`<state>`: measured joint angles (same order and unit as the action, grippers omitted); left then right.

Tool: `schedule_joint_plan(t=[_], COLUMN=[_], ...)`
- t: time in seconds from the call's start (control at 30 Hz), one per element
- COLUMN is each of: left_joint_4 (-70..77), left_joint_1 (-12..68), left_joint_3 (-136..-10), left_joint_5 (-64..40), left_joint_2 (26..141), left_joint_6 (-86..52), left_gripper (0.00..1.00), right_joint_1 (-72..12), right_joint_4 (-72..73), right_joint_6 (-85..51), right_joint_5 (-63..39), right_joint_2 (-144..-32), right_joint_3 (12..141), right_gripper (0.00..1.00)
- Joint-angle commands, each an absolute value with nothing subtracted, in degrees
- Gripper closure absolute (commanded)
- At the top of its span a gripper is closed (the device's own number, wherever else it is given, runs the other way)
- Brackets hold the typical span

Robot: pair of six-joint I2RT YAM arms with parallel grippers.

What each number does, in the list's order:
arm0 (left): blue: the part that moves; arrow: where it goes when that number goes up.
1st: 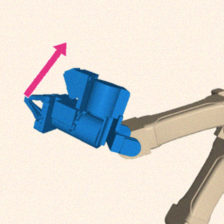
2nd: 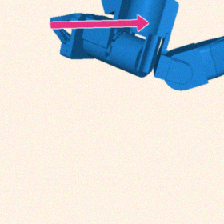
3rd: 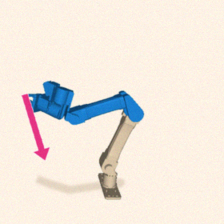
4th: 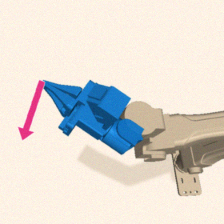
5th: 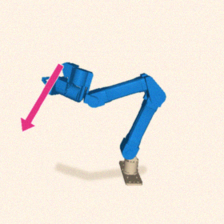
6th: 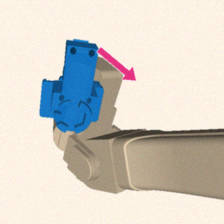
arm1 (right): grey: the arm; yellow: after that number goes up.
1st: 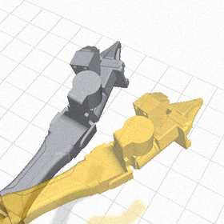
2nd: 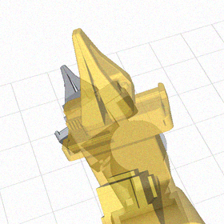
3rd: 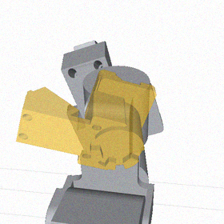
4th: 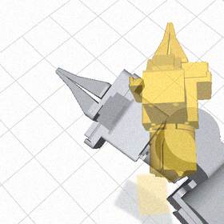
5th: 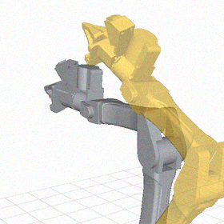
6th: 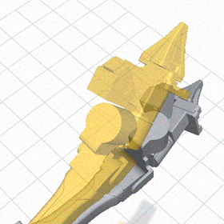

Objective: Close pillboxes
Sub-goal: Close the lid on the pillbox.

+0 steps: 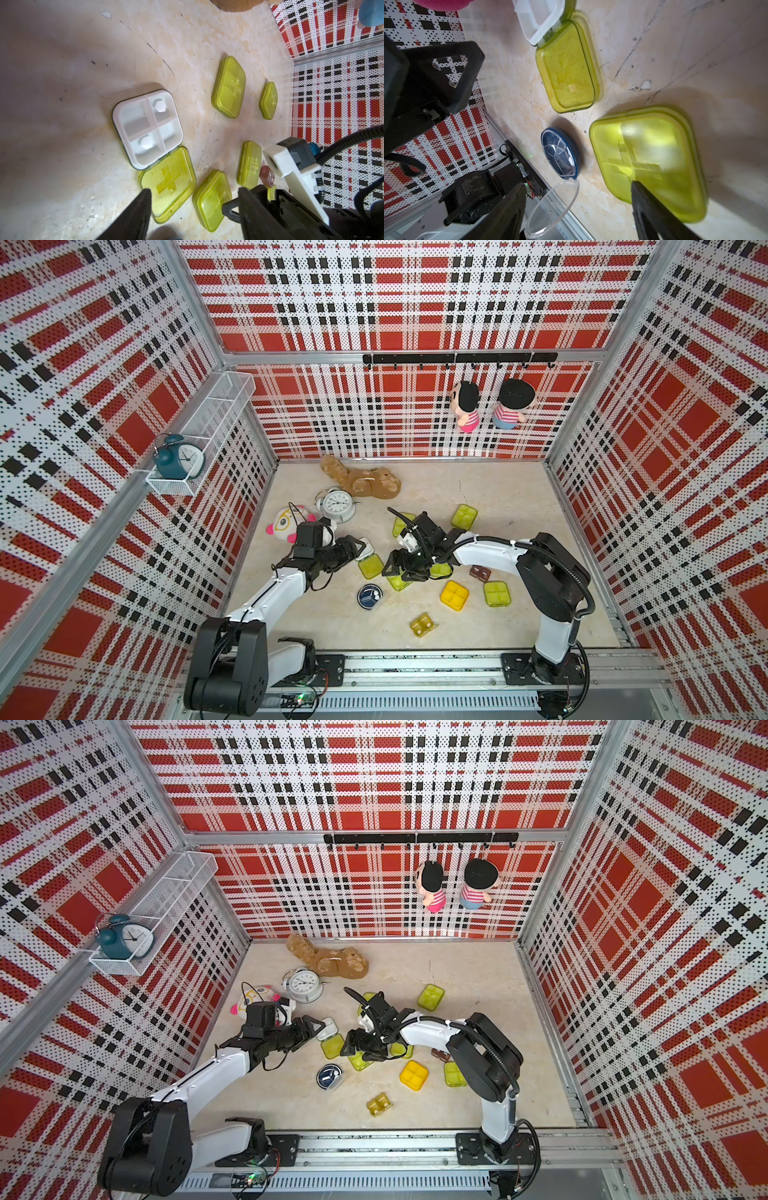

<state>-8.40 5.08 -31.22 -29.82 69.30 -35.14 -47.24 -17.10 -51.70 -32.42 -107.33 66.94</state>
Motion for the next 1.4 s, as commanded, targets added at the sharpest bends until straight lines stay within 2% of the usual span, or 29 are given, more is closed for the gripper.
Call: schedule_joint_plan(t=[0.0,0.57,1.37], left_joint_4=[-9.6,-11.0,-7.9], left_joint_1=[4.2,3.3,3.3], left_joint_3=[-32.4,-32.1,-32.4], left_joint_5=[-30.8,-30.5,-30.1], left_joint_2=[69.4,67.7,68.9], left_joint_6=[-33.0,-32.7,-35.6], left_gripper=[0.32,0.32,0.32], right_joint_1=[-47.5,-46.8,-50.8], right_joint_4=[-17.0,-16.8,-16.7], right_joint_6=[-52.1,-50.1,-50.1], right_joint_5=[-30.8,-30.6,-32.4], right_joint_2=[-109.6,-110.8,-110.1], right_joint_3=[66.7,70.5,70.7], right_gripper=[0.18,0.18,0.17])
